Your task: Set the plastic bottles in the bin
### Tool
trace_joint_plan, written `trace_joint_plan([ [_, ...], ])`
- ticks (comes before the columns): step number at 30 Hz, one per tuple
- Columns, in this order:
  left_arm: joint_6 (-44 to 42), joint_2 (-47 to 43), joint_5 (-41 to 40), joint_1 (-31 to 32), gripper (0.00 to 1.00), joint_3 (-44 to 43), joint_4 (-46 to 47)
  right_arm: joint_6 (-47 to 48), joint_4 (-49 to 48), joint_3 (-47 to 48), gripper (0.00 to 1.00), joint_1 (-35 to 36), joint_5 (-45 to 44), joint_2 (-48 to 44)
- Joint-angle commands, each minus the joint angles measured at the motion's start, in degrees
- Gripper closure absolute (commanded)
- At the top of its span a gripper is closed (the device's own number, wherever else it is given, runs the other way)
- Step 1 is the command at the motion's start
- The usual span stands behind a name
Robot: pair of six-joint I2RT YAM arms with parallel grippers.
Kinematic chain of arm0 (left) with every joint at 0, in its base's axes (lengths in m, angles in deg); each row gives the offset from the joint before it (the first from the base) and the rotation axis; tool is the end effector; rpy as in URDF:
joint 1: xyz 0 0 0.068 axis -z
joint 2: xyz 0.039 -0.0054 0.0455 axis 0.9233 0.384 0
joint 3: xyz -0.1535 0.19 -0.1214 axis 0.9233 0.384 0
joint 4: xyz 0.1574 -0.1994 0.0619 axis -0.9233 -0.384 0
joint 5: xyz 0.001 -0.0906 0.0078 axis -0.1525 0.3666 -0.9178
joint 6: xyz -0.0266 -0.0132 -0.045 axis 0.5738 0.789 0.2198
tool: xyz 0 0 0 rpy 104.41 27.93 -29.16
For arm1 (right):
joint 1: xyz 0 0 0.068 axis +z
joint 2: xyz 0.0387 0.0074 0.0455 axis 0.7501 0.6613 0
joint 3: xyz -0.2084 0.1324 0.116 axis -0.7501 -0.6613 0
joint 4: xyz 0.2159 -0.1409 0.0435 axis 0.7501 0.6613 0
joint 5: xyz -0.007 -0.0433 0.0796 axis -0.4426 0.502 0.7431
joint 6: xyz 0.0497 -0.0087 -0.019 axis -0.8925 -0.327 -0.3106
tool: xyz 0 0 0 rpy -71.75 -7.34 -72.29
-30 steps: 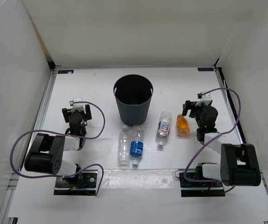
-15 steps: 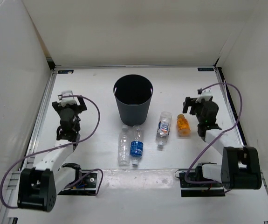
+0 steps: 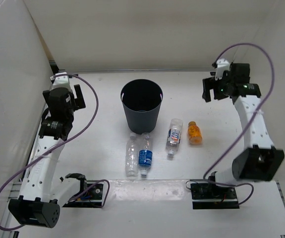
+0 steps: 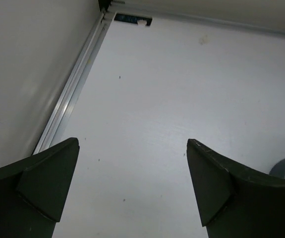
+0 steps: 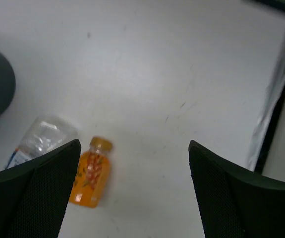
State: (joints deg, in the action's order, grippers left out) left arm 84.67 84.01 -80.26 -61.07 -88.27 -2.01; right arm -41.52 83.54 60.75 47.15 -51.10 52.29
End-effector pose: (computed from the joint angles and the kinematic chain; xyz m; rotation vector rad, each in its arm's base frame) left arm 0.2137 -0.0092 0.3754 -0.2287 1.9038 0.2874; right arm 0.2975 -0.0006 0.3922 -0.4127 2.0954 0.0155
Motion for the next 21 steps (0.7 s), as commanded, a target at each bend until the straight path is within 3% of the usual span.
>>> trace_joint_plan([
  [1,2.25,-1.60,2.52,-0.55,0.00,0.84,-11.78,-0.23,22.06,-0.55,0.10,-2.40,1.59,7.15],
  [5,5.05,-3.80,2.70,-0.55,0.00,3.65,-10.63,0.39,21.26,-3.37,0.10,-2.15,-1.93,7.31],
  [21,11.04,-0.72,-0.55,-0.81,0.00,2.70,-17.13,-2.25,23.37,-7.59,0.10,0.39,3.79,13.21],
])
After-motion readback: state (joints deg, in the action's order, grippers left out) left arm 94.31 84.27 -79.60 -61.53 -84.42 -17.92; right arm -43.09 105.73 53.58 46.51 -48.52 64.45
